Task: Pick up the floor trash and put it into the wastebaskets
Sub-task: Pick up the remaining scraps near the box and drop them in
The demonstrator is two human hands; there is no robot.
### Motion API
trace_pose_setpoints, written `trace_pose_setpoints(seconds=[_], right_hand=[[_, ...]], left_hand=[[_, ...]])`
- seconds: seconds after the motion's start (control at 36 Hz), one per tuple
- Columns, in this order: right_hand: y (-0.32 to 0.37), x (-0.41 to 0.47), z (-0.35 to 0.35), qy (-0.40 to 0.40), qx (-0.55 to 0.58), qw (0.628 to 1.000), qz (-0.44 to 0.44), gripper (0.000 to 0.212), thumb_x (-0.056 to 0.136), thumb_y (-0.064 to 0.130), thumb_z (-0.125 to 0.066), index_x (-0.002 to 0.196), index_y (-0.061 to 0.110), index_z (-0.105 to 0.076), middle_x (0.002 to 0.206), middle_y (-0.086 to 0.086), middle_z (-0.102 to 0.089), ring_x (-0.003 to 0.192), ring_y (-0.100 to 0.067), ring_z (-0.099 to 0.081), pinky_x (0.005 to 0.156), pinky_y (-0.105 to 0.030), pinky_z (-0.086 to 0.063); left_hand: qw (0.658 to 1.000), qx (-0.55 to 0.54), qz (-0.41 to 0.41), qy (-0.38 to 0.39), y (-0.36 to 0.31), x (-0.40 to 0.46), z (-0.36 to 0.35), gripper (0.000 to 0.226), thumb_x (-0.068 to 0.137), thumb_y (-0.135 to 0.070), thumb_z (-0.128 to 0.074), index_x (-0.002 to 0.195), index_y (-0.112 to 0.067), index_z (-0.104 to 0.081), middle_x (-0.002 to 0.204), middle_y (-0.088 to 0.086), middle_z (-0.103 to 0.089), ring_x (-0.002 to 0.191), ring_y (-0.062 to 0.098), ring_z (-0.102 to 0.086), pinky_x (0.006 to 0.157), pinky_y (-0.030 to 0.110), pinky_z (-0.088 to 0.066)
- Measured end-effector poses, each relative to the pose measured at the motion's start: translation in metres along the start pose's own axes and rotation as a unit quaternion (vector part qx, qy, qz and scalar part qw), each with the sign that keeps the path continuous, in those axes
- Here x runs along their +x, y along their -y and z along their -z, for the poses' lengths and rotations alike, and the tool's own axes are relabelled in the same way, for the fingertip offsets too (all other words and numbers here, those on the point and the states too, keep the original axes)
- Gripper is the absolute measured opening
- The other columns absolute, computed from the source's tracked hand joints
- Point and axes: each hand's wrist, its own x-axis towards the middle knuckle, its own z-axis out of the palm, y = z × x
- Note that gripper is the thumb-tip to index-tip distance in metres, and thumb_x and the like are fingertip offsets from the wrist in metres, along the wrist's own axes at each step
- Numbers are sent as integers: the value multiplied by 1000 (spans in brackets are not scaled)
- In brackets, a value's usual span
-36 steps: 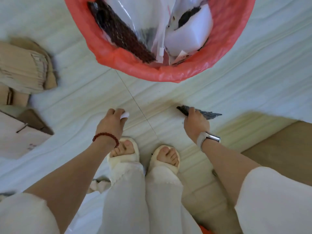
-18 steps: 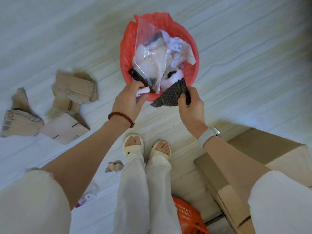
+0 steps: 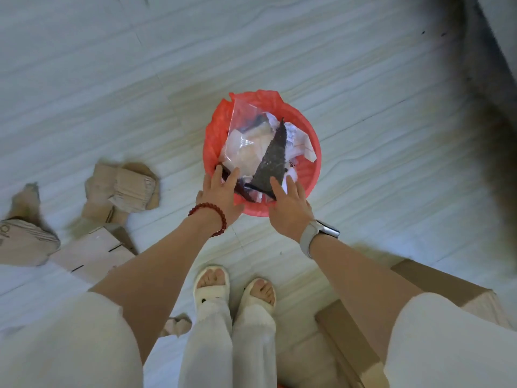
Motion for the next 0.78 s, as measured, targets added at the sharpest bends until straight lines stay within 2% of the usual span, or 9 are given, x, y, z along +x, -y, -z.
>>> trace_pose_setpoints(seconds=[0.14, 0.22, 0.31, 0.42, 0.5, 0.56, 0.61, 0.64, 0.78], right_hand=[[2, -36, 20, 18, 146, 988, -36, 45, 92, 12, -42, 137, 13, -37, 138, -12, -42, 128, -32, -38, 104, -37, -32], [13, -73, 53, 10, 226, 973, -53, 37, 94, 10, -39, 130, 16, -47, 124, -10, -54, 109, -28, -52, 85, -27, -40], [28, -107, 92, -7, 256, 965, -56, 33, 95, 12, -36, 124, 15, -53, 110, -9, -60, 88, -23, -50, 67, -17, -33], [51, -140, 153, -35, 264, 962, -53, 32, 95, 15, -40, 123, 14, -54, 115, -10, -61, 99, -26, -57, 67, -21, -35], [71, -161, 202, -49, 289, 955, -44, 29, 95, 18, -42, 120, 17, -57, 99, -4, -59, 70, -15, -55, 49, -14, -38], [88, -171, 236, -60, 311, 948, -35, 28, 93, 16, -45, 117, 14, -60, 91, 0, -60, 73, -18, -56, 60, -16, -44], [105, -178, 272, -65, 344, 937, -18, 27, 91, 12, -45, 113, 10, -61, 82, 3, -62, 84, -25, -60, 77, -32, -50], [112, -180, 290, -69, 352, 934, -2, 28, 90, 11, -44, 112, 9, -61, 82, 3, -62, 85, -26, -62, 79, -37, -50], [134, -182, 371, -90, 368, 923, 72, 28, 93, 9, -39, 113, 7, -59, 92, -5, -63, 77, -17, -59, 64, -20, -48]], left_hand=[[998, -38, 50, -15, -2, -37, 27, 66, 89, -28, -55, 145, -23, -21, 154, 11, -13, 141, 31, -13, 111, 49, -26], [992, -111, 42, -43, -17, -58, 61, 61, 89, -25, -56, 143, -21, -28, 151, 15, -20, 139, 30, -21, 110, 45, -29], [988, -139, 20, -63, -39, -81, 105, 58, 87, -20, -57, 140, -20, -33, 145, 14, -30, 134, 28, -29, 106, 40, -32], [982, -167, -8, -90, -73, -111, 173, 50, 86, -16, -57, 134, -15, -42, 135, 11, -42, 125, 26, -40, 99, 32, -35], [977, -183, -22, -108, -99, -132, 227, 50, 88, -17, -56, 136, -16, -41, 136, 9, -40, 124, 23, -42, 94, 21, -29], [971, -194, -29, -133, -116, -143, 262, 45, 90, -15, -54, 133, -12, -43, 137, 11, -40, 126, 23, -40, 94, 17, -26], [966, -206, -28, -155, -131, -150, 295, 42, 91, -16, -53, 132, -10, -45, 137, 11, -42, 127, 23, -39, 98, 19, -27], [962, -215, -23, -167, -138, -152, 310, 43, 91, -17, -53, 132, -12, -44, 137, 10, -42, 127, 22, -40, 101, 22, -28], [945, -244, -8, -220, -174, -153, 370, 42, 91, -20, -54, 131, -15, -46, 133, 8, -47, 121, 21, -46, 99, 24, -32]])
